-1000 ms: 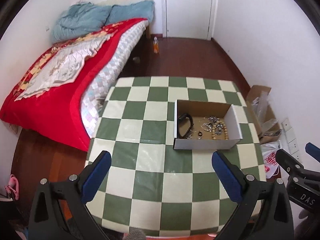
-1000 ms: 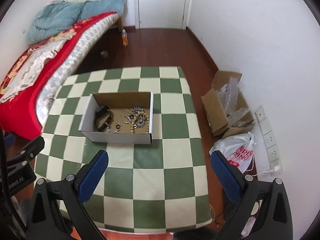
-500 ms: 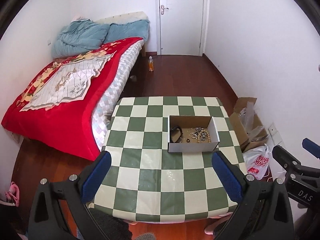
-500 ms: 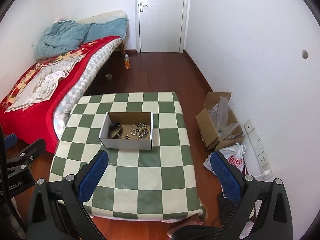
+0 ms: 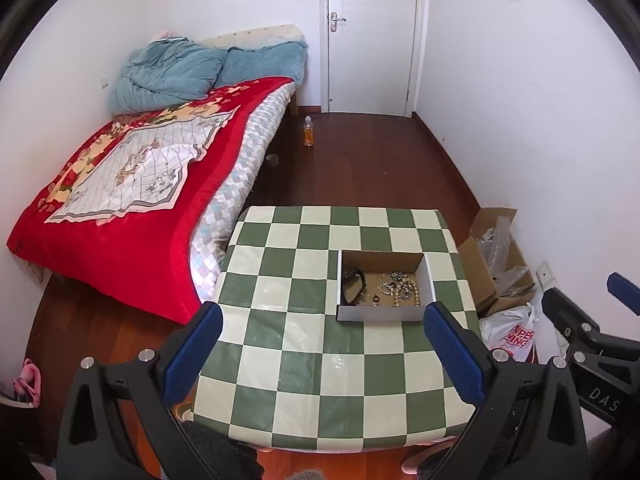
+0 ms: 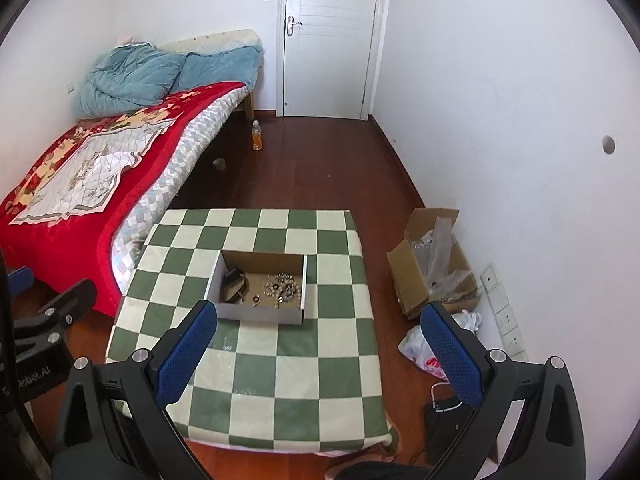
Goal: Organize jewelry
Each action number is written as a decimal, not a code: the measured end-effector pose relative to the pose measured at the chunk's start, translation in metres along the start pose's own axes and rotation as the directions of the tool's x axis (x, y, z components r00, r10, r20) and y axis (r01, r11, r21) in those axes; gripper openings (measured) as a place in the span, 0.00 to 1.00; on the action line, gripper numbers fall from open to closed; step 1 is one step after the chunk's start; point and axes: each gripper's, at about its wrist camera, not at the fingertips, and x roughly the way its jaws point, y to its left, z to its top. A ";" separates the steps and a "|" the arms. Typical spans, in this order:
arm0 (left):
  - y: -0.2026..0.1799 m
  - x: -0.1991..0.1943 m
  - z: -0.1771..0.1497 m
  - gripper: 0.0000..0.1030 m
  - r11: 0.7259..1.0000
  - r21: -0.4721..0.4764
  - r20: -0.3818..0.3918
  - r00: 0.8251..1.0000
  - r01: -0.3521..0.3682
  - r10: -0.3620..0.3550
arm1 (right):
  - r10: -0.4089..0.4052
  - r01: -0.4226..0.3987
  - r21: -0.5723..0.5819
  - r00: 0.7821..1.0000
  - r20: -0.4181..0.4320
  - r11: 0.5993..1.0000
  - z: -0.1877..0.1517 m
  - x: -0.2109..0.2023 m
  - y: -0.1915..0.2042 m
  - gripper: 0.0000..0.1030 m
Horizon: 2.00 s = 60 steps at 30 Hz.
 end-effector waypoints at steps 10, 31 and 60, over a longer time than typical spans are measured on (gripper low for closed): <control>-0.008 0.004 0.007 0.99 1.000 0.006 0.009 1.000 -0.012 0.012 | -0.011 0.011 -0.001 1.000 -0.004 1.000 0.012 0.010 -0.001 1.00; -0.004 0.002 0.010 0.99 0.999 -0.016 0.013 1.000 -0.028 0.028 | -0.009 0.009 -0.002 1.000 -0.002 1.000 0.012 0.005 0.000 1.00; 0.004 -0.004 0.007 1.00 0.999 -0.018 0.022 0.999 -0.031 0.031 | 0.006 -0.006 -0.001 1.000 -0.002 1.000 0.010 -0.001 0.005 1.00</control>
